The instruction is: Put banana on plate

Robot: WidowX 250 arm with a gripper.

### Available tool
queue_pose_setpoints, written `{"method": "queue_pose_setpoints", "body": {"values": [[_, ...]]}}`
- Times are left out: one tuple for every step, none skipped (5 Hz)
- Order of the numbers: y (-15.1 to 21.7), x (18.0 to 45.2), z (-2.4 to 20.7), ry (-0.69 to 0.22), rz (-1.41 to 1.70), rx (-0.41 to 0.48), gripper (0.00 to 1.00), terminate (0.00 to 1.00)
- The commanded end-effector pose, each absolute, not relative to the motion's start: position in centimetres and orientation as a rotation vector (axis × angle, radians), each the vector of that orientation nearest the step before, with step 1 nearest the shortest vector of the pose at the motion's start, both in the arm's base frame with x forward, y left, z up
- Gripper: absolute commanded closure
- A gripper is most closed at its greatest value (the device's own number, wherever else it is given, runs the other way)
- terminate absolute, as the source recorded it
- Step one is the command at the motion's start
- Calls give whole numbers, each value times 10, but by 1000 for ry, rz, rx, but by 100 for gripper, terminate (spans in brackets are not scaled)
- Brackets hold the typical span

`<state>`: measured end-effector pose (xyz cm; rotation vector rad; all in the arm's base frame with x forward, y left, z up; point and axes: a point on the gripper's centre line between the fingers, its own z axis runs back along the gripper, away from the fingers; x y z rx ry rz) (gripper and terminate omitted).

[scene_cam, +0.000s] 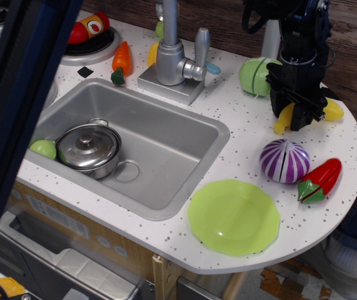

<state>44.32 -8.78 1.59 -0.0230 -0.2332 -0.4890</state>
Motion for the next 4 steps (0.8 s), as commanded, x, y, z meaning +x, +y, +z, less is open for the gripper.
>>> {"method": "queue_pose_setpoints", "body": {"values": [[-67,439,83,-292,-448,40,100,0],[-49,420,117,-246,-418,127,100,0],[-39,391,136,-226,-365,166,100,0],[-38,346,130,-221,-287,164,100,0]]}}
